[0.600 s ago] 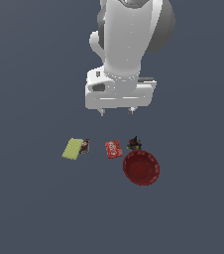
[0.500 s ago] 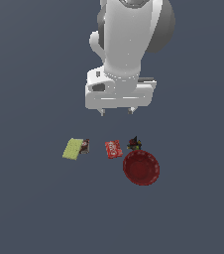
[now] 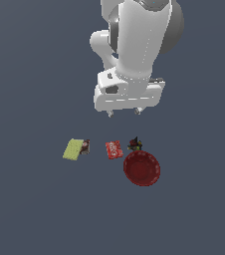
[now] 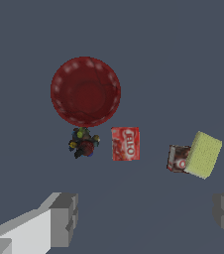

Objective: Pick up a designated object from a clutter of objects.

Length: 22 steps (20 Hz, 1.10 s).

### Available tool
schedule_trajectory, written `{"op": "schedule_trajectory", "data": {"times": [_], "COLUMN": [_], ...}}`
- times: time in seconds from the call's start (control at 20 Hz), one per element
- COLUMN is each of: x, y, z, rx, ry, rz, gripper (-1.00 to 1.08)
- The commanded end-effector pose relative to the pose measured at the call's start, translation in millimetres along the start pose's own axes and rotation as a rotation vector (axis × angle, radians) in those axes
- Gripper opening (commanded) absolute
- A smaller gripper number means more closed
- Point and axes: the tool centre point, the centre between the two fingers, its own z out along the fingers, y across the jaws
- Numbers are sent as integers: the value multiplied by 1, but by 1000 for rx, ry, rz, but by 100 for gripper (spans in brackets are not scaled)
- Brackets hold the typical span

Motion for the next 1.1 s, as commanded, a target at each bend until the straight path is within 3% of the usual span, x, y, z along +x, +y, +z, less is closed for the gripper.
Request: {"op": "schedule_trajectory", "data": {"times": [0.0,0.55,1.05], "x": [1,5,14], "y": [-3,0,6], "z": [0,21,88], "rx": [-2,6,27], "ry": [0,6,24], "rz": [-9,-10,-21], "gripper": [100,100,100]}}
